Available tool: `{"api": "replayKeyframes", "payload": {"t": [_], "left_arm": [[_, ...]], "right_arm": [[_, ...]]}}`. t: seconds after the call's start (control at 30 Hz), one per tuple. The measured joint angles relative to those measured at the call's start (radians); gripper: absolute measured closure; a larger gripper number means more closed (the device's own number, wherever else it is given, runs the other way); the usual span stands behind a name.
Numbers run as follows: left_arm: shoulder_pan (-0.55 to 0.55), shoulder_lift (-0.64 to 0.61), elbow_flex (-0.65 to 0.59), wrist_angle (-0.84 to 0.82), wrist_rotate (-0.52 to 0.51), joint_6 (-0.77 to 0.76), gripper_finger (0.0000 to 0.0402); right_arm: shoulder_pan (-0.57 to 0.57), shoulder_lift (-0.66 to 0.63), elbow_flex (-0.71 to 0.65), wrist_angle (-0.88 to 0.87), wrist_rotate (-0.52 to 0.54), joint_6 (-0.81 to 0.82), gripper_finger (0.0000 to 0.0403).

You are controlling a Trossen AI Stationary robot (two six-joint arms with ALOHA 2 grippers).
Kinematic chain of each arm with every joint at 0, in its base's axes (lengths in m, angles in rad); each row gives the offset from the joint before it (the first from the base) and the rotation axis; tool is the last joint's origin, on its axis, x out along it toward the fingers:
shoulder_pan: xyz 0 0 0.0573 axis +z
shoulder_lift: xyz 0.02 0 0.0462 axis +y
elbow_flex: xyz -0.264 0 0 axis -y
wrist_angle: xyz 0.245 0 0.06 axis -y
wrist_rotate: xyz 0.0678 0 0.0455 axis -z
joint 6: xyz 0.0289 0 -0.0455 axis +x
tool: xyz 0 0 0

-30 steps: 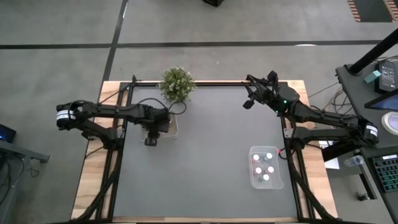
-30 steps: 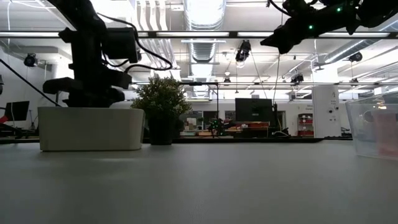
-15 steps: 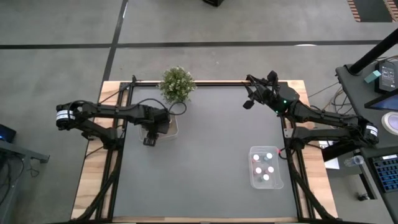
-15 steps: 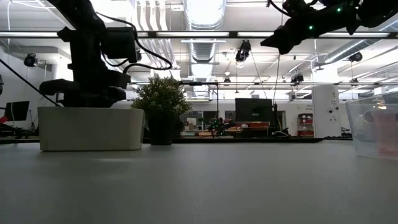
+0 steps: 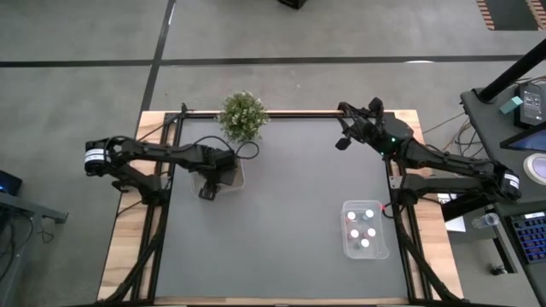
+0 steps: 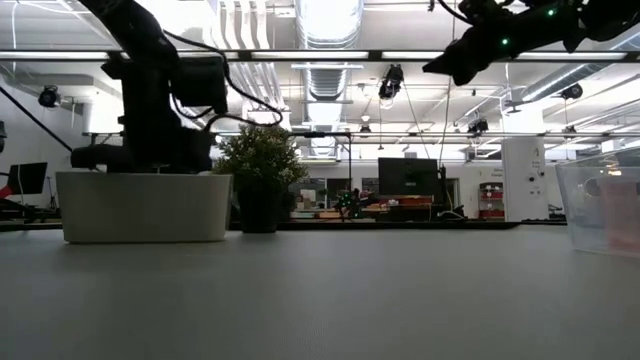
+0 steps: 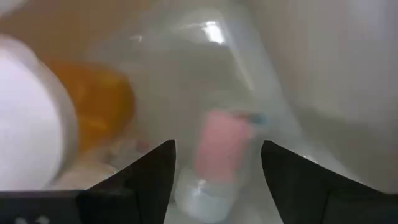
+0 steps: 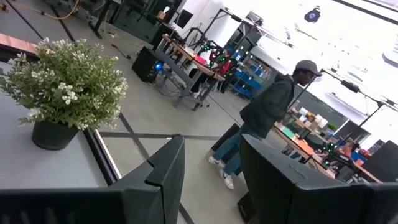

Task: Pick and place medicine bottles into bin by pill shape (circle, oval)
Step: Put the transparent pill bottle into the gray bin

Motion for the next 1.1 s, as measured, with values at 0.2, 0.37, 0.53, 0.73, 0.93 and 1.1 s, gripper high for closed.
{"api": "replayKeyframes", "payload": {"t": [0.2,0.37,0.53,0.73,0.93,1.1], "left_arm": [[0.002,0.0,-0.002,0.0,-0.011,-0.006,0.0216],[0.002,0.0,0.0,-0.001,-0.011,-0.003,0.0261],[0.002,-0.001,0.002,-0.001,-0.012,0.001,0.0293],[0.002,-0.035,0.013,-0.01,-0.015,0.002,0.0299],[0.0,-0.074,0.074,-0.034,-0.017,0.002,0.0299],[-0.005,-0.083,0.096,-0.038,-0.036,0.0,0.0298]], "right_arm": [[0.0,-0.026,0.0,-0.022,0.0,0.001,0.0259],[0.0,-0.034,0.0,-0.021,0.0,0.008,0.0259],[0.0,-0.034,0.0,-0.022,0.0,0.008,0.0259],[0.0,-0.036,0.0,-0.022,0.0,0.008,0.0259],[0.0,-0.046,0.0,-0.022,0.0,0.009,0.0259],[0.0,-0.046,0.0,-0.025,-0.001,0.012,0.0259]]}}
